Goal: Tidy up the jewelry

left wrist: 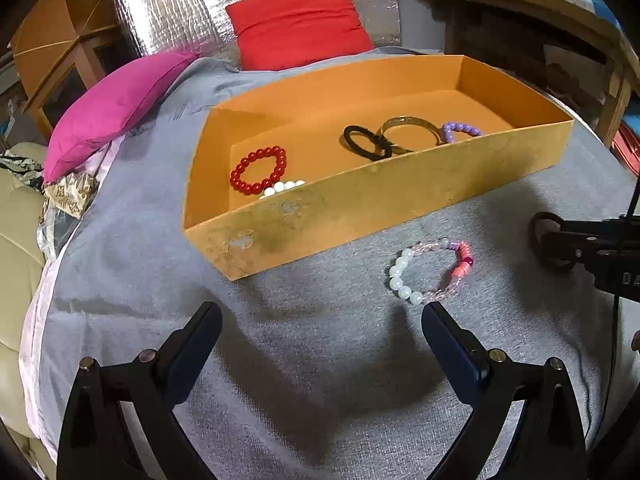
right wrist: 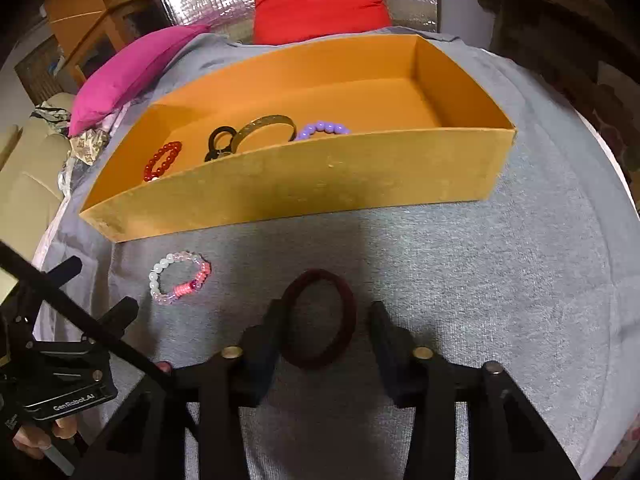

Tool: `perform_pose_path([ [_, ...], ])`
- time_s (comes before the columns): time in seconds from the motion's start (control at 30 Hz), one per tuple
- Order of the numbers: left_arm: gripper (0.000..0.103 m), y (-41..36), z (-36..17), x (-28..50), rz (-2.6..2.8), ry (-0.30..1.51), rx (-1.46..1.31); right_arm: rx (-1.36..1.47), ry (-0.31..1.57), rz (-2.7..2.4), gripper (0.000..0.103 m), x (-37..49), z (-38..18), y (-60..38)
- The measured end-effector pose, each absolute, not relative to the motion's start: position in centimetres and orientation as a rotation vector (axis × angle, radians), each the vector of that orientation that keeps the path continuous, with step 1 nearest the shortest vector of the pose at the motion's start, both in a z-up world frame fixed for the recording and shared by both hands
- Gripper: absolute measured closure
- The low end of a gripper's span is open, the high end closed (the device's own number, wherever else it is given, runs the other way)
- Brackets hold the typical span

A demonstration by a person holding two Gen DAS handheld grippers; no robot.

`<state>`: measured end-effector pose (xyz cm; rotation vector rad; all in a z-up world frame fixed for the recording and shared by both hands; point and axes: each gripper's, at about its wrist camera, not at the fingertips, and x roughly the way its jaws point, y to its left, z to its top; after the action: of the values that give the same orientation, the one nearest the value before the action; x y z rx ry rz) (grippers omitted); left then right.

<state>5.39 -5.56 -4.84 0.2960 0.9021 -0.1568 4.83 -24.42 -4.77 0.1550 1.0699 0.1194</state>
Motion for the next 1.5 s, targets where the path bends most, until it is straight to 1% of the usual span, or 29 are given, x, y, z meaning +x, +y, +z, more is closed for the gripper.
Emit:
perform_pose_path([
  [0.13, 0.004, -5.9, -4.8, 5.3, -0.175, 0.893, 0.296, 0.131, 1.072, 0.113, 0.073, 5.0, -5.0, -24.1],
  [0.2, 0.006, -6.2, -4.9, 5.3, -0.191, 0.896, 0.295, 0.117, 1.071, 0.103, 0.080, 5.0, -5.0, -24.3],
  [0.27, 0.011, -6.5, -5.1, 5.3, -0.205, 0.903, 0.290, 0.132, 1.072, 0.096, 0.084, 4.9, -5.1, -24.8],
  [0.3, 0.012, -6.6, -5.1, 5.3, -0.208, 0.905, 0.289, 0.147, 1.074, 0.085, 0.087, 4.9, -5.1, -25.3],
  [0.37, 0.012, -7.0, -5.3, 5.5, -0.212, 0.910, 0.289, 0.159, 1.076, 0.068, 0.088, 4.8, -5.0, -26.0],
  [0.6, 0.012, -8.5, -5.5, 5.9, -0.163, 0.897, 0.338, 0.150, 1.086, 0.052, 0.088, 4.8, -5.1, -25.9],
  [0.83, 0.012, -8.3, -5.5, 5.8, -0.154, 0.897, 0.356, 0.182, 1.097, 0.053, 0.088, 5.3, -5.2, -26.0],
  [0.97, 0.012, -7.9, -5.4, 5.8, -0.145, 0.896, 0.353, 0.215, 1.098, 0.060, 0.085, 5.3, -5.3, -26.5],
  [1.5, 0.012, -8.3, -5.3, 6.0, -0.151, 0.904, 0.338, 0.225, 1.092, 0.058, 0.084, 5.2, -5.3, -26.7],
])
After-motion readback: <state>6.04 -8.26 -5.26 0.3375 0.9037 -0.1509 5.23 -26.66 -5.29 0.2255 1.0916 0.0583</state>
